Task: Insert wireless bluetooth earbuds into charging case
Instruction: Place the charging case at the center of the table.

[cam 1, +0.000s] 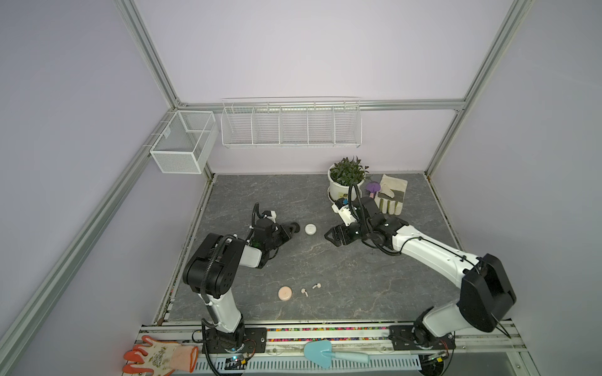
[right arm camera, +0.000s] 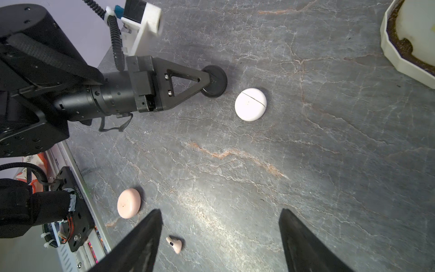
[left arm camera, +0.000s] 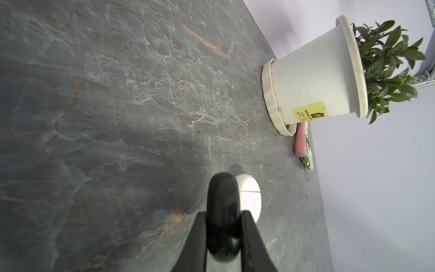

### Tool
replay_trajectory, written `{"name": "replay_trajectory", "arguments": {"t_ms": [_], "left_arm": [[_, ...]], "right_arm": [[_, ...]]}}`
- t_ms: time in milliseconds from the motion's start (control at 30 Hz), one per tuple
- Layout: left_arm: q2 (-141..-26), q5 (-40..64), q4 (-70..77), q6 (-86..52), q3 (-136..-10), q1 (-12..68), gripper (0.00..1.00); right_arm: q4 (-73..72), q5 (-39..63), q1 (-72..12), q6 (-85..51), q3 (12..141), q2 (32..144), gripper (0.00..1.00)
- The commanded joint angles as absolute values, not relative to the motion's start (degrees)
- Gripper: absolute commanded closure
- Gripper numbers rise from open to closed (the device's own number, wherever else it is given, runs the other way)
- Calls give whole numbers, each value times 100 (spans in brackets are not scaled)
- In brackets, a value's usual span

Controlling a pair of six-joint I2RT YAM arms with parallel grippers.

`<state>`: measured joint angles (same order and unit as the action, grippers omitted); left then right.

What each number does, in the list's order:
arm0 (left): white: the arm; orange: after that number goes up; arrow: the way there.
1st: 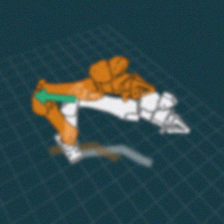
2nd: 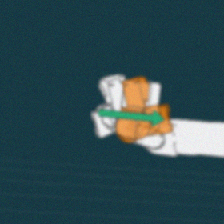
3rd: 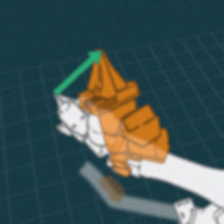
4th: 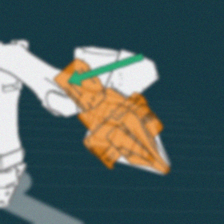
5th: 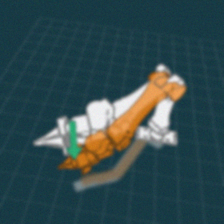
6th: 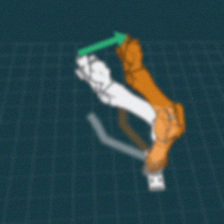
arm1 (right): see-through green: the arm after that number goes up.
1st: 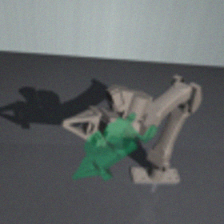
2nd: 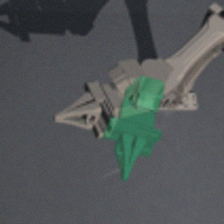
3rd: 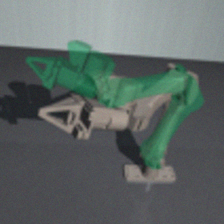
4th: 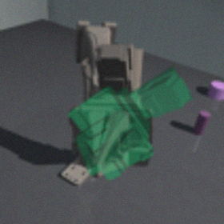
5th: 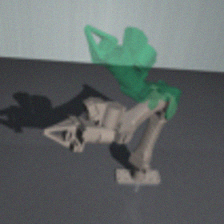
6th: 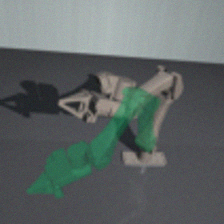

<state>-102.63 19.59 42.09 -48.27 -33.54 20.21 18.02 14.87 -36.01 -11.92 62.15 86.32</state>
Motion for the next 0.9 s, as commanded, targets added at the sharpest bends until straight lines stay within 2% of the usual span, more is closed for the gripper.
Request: {"name": "replay_trajectory", "arguments": {"t_ms": [0, 433, 533, 733, 867], "left_arm": [[-10426, 1914, 4296, -4951, -3489, 2058, 100], [-10706, 2010, 4340, -5063, -3650, 2141, 100], [-10704, 2011, 4271, -5038, -3639, 2136, 93], [-10670, 2003, 4251, -5032, -3555, 2120, 71], [-10547, 2018, 4084, -5051, -3443, 2010, 65]], "right_arm": [[1837, 1573, -3570, -1062, 6337, 8701, 19], [1861, 1737, -3580, -1129, 6414, 8701, 19], [1881, 1740, -3592, -1131, 6475, 8706, 19], [1921, 1740, -3605, -1121, 6572, 8727, 19], [1951, 1713, -3616, -1112, 6592, 8698, 19]]}}
